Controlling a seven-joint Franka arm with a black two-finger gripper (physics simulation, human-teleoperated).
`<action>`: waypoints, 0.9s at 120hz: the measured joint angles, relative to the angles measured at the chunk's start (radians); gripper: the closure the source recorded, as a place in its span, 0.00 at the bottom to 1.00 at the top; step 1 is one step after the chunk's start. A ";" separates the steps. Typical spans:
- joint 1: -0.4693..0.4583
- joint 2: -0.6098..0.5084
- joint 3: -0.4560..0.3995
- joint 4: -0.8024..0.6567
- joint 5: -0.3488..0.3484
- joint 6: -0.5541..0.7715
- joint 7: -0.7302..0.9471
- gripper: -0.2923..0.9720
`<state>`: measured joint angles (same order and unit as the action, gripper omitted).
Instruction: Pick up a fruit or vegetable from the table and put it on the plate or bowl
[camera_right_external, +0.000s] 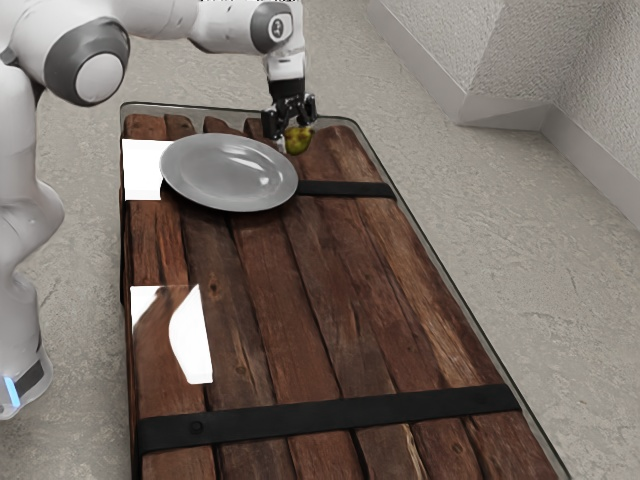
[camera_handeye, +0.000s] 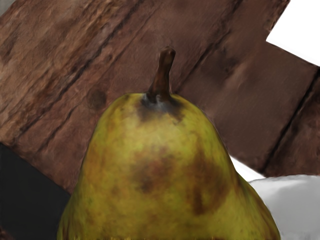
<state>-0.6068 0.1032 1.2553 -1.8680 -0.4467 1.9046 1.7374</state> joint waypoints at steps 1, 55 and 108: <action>0.000 -0.001 0.005 -0.004 0.000 -0.003 0.000 0.51; -0.005 -0.024 0.092 0.018 0.000 -0.110 0.017 0.53; -0.012 -0.024 0.136 0.114 0.002 -0.222 0.021 0.27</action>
<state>-0.6184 0.0797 1.3909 -1.7538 -0.4451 1.6828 1.7585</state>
